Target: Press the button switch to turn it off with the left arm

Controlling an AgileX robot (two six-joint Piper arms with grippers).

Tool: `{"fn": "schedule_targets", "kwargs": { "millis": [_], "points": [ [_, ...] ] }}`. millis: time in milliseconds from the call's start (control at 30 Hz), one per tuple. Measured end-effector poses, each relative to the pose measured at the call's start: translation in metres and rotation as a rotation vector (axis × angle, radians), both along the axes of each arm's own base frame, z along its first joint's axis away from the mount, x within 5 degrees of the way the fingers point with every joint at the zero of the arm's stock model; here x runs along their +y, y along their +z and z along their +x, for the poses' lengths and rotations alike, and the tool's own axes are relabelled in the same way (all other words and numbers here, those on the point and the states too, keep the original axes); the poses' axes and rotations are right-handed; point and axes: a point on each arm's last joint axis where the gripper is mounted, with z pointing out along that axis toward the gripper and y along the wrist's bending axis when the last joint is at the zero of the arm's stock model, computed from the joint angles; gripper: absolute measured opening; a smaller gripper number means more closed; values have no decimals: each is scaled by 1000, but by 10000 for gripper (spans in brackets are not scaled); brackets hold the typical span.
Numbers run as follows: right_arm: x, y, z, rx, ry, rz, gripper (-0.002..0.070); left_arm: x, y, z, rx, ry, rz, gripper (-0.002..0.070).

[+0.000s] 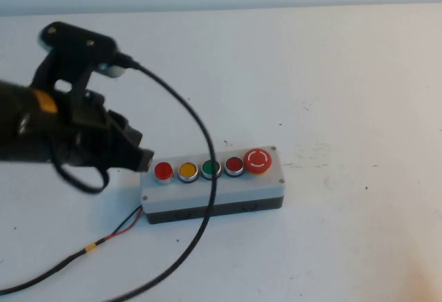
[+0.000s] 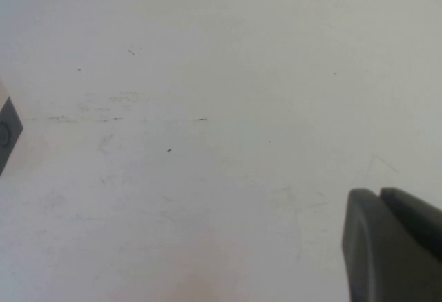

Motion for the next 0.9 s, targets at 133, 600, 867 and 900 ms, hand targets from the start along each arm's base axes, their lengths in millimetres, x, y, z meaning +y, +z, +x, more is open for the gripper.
{"fn": "schedule_targets", "kwargs": {
  "millis": [133,600,867,900],
  "points": [
    [0,0,0,0,0,0,-16,23,-5,-44,-166,41,-78,-3],
    [0,0,0,0,0,0,-16,58,-41,-109,-355,91,-162,-3],
    [0,0,0,0,0,0,-16,65,-62,-116,-528,127,-224,-3],
    [0,0,0,0,0,0,-16,67,-66,-118,-595,134,-243,-3]
  ]
}}
